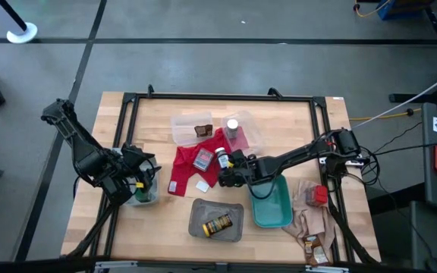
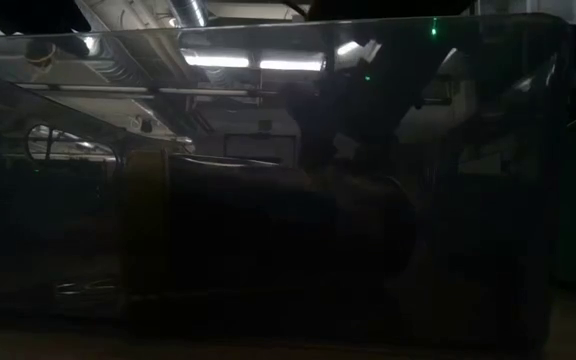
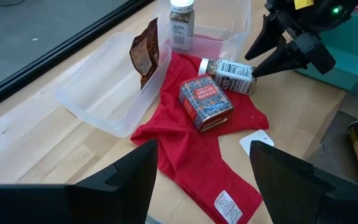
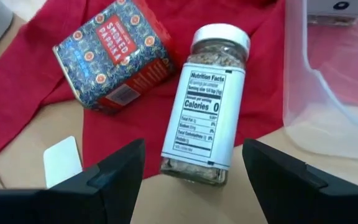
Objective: Sort spices by type
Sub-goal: Put the white seasoning bottle into the right transparent bin
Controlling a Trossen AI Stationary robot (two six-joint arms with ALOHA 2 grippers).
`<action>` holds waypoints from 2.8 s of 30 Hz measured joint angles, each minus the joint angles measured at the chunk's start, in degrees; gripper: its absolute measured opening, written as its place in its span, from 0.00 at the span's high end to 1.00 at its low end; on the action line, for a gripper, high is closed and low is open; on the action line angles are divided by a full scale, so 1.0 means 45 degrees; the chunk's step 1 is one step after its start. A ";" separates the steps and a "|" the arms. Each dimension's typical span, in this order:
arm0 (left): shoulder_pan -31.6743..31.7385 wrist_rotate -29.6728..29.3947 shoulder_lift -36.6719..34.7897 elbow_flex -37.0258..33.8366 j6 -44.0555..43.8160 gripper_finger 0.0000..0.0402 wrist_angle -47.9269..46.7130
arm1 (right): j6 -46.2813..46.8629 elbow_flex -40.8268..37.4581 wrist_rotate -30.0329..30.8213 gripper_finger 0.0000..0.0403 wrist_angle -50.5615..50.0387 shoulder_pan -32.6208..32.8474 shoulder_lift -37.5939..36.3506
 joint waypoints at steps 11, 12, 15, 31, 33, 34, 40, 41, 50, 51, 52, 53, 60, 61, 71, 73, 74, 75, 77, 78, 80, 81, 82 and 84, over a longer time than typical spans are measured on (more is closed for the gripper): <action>0.0000 0.0006 0.0001 0.0000 -0.0005 0.40 0.0002 | 0.0005 -0.0005 -0.0033 0.33 0.0592 -0.0070 0.0639; -0.0002 0.0005 0.0000 0.0000 -0.0005 0.40 0.0006 | 0.0013 0.0001 -0.0025 0.33 0.0745 -0.0090 0.0728; -0.0005 0.0006 0.0002 0.0000 -0.0005 0.40 0.0003 | 0.0010 -0.0022 -0.0045 0.33 0.0772 -0.0172 0.0918; -0.0002 0.0005 0.0005 0.0000 -0.0005 0.40 0.0015 | 0.0102 -0.0010 0.0372 0.45 0.0903 -0.0323 0.1455; -0.0001 0.0009 0.0005 0.0000 -0.0005 0.40 0.0015 | 0.0065 -0.0010 0.0414 0.50 0.0903 -0.0323 0.1455; -0.0005 0.0005 0.0005 0.0000 -0.0005 0.40 0.0015 | 0.0038 -0.0010 0.0414 0.50 0.0903 -0.0323 0.1455; 0.0000 0.0005 0.0005 0.0000 -0.0005 0.40 0.0020 | -0.0130 -0.0010 0.0220 0.50 0.0887 -0.0308 0.1428; -0.0005 0.0005 0.0005 0.0000 -0.0005 0.40 0.0020 | -0.0210 -0.0010 0.0052 0.50 0.0854 -0.0308 0.1374; -0.0001 0.0005 0.0005 0.0000 -0.0005 0.40 0.0035 | -0.1070 -0.0010 -0.0906 0.50 0.0505 -0.0308 0.0648; -0.0003 0.0005 0.0005 0.0000 -0.0009 0.40 0.0035 | -0.1131 -0.0010 -0.1006 0.49 0.0451 -0.0308 0.0551; 0.0000 0.0005 0.0005 0.0000 -0.0008 0.40 0.0035 | -0.1225 -0.0010 -0.1124 0.49 0.0338 -0.0308 0.0435; -0.0005 0.0005 0.0005 0.0000 -0.0005 0.40 0.0035 | -0.1344 -0.0010 -0.1175 0.49 0.0184 -0.0308 0.0344; -0.0005 -0.0201 0.0005 0.0000 0.0032 0.40 0.0346 | -0.1861 -0.0010 -0.1515 0.49 -0.0250 -0.0308 -0.0256; 0.0000 -0.0359 0.0000 0.0000 0.0142 0.40 0.0569 | -0.2025 -0.0010 -0.1595 0.49 -0.0157 -0.0308 -0.0334; 0.0205 -0.0983 0.0435 0.0000 0.3355 0.40 0.3230 | -0.3092 -0.0010 -0.1860 0.49 -0.0035 -0.0308 -0.1433; 0.0448 -0.0987 0.0725 0.0000 0.3857 0.40 0.3557 | -0.3312 -0.0010 -0.1945 0.49 0.0024 -0.0308 -0.1670; 0.0593 -0.0991 0.0903 0.0000 0.4124 0.40 0.3700 | -0.3466 -0.0010 -0.1963 0.49 0.0123 -0.0308 -0.1754; 0.0757 -0.0988 0.1091 0.0000 0.4344 0.40 0.3803 | -0.3658 -0.0010 -0.2043 0.49 0.0294 -0.0308 -0.1840; 0.1094 -0.0983 0.1492 0.0000 0.4757 0.40 0.4043 | -0.4103 -0.0010 -0.2281 0.49 0.0618 -0.0308 -0.1952; 0.1238 -0.0971 0.1673 0.0000 0.4948 0.40 0.4215 | -0.4434 -0.0010 -0.2541 0.49 0.0943 -0.0308 -0.1966; 0.1530 -0.0836 0.1993 0.0000 0.5493 0.40 0.4516 | -0.5239 -0.0010 -0.3187 0.49 0.1373 -0.0313 -0.2025; 0.1690 -0.0609 0.2109 0.0000 0.5843 0.40 0.4754 | -0.5641 -0.0010 -0.3504 0.49 0.1627 -0.0312 -0.2048; 0.1838 -0.0236 0.2183 -0.0003 0.6313 0.40 0.5027 | -0.6041 -0.0010 -0.3806 0.49 0.2003 -0.0308 -0.2051; 0.2192 0.0781 0.2251 -0.0005 0.7285 0.40 0.5716 | -0.6823 -0.0010 -0.4252 0.49 0.2519 -0.0308 -0.2051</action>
